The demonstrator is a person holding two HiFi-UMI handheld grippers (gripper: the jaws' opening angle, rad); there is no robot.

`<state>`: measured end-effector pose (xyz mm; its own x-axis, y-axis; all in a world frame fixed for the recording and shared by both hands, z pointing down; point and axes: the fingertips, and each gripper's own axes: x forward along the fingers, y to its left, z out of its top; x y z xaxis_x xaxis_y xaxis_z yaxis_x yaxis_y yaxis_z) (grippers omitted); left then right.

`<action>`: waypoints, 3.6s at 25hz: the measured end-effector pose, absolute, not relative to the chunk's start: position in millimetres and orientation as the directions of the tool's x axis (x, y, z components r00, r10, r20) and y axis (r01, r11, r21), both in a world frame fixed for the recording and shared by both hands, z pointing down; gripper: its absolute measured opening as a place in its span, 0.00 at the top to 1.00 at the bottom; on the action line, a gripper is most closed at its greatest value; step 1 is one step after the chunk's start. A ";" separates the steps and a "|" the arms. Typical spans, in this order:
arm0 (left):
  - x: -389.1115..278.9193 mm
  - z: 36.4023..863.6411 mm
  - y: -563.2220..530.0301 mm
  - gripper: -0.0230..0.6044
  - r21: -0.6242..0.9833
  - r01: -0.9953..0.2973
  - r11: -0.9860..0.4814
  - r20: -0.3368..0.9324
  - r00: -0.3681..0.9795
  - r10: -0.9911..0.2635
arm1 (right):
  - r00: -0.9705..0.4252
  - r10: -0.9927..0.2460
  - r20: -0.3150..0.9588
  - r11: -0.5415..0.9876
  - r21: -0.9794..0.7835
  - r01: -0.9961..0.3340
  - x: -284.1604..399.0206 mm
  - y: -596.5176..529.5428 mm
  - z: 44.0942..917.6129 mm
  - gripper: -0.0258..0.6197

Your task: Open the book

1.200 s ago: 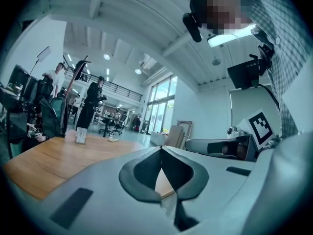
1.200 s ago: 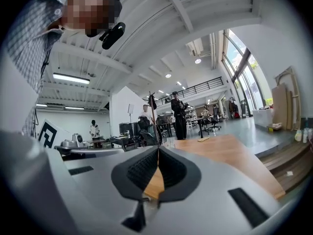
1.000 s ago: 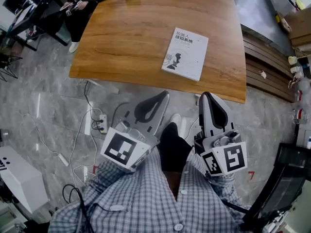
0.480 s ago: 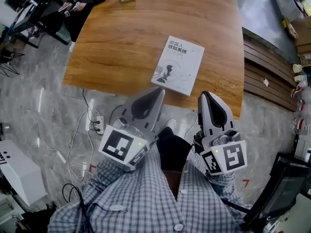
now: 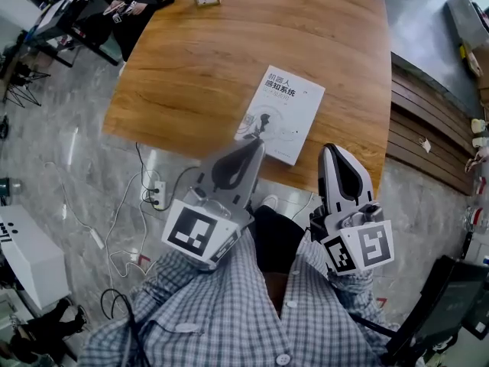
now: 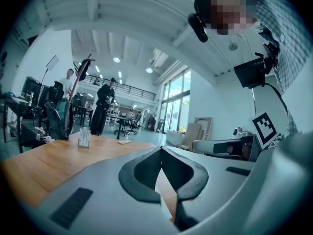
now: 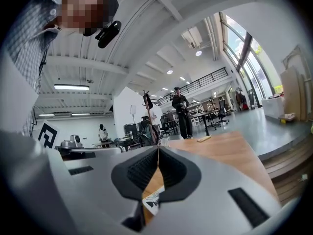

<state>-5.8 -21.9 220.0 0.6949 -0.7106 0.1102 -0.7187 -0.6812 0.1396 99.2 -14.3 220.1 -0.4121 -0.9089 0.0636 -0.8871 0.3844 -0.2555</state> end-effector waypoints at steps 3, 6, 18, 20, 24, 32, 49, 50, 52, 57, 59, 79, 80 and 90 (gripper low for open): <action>-0.5 220.2 -23.9 0.96 0.130 -0.721 -0.681 0.109 0.693 -0.713 | -0.413 -0.909 0.058 0.386 -0.255 -0.886 104.7 -15.8 222.3 0.93; 5.0 219.7 -26.2 0.96 0.122 -0.714 -0.689 0.107 0.700 -0.706 | -0.399 -0.915 0.050 0.374 -0.261 -0.890 110.1 -14.9 222.1 0.93; 9.0 241.5 -47.5 0.96 0.121 -0.718 -0.686 0.146 0.696 -0.703 | -0.412 -0.894 0.177 0.371 -0.221 -0.902 108.2 -28.3 257.9 0.93; 8.0 251.4 -54.7 0.96 0.133 -0.716 -0.685 0.163 0.697 -0.698 | -0.408 -0.889 0.208 0.365 -0.216 -0.906 106.6 -35.0 267.9 0.93; 6.9 277.6 -69.1 0.96 0.164 -0.715 -0.679 0.199 0.698 -0.687 | -0.406 -0.872 0.272 0.360 -0.204 -0.910 106.3 -47.1 292.3 0.93; 0.3 350.3 -82.1 0.96 0.232 -0.706 -0.669 0.310 0.706 -0.637 | -0.409 -0.815 0.410 0.333 -0.245 -0.910 100.0 -63.0 363.6 0.93; 0.7 453.2 -108.2 0.96 0.338 -0.704 -0.624 0.457 0.703 -0.546 | -0.316 -0.645 0.695 0.200 -0.245 -0.949 114.7 -88.6 483.3 0.92; 1.3 455.1 -108.8 0.96 0.343 -0.704 -0.621 0.460 0.703 -0.543 | -0.322 -0.634 0.703 0.188 -0.264 -0.946 115.4 -88.6 486.5 0.92; 2.4 459.1 -109.3 0.96 0.350 -0.706 -0.615 0.470 0.701 -0.537 | -0.362 -0.606 0.708 0.153 -0.343 -0.927 114.0 -88.3 492.3 0.82; 5.1 465.1 -108.0 0.96 0.357 -0.700 -0.618 0.486 0.705 -0.517 | -0.456 -0.562 0.690 0.015 -0.543 -0.840 111.0 -89.3 501.1 0.77; 7.3 465.8 -107.2 0.96 0.347 -0.691 -0.635 0.487 0.711 -0.507 | -0.459 -0.548 0.699 -0.002 -0.550 -0.835 112.5 -89.7 503.4 0.77; 40.3 448.8 -71.0 0.96 0.028 -0.468 -0.883 0.574 0.731 -0.369 | -0.533 -0.589 0.607 -0.049 -0.685 -0.727 112.5 -87.4 488.4 0.88; 42.8 449.9 -67.2 0.95 -0.012 -0.443 -0.896 0.588 0.722 -0.364 | -0.535 -0.596 0.598 -0.056 -0.696 -0.715 112.8 -87.3 487.0 0.88; 55.5 447.8 -31.5 0.67 -0.140 -0.315 -0.939 0.626 0.707 -0.330 | -0.568 -0.633 0.526 -0.086 -0.777 -0.624 113.2 -89.1 468.7 0.90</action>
<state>55.5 -31.5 447.8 0.7066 -0.3303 0.6257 -0.3148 -0.9388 -0.1401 113.2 -89.1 468.7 -0.5681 -0.6330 0.5259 -0.6238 -0.0856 -0.7769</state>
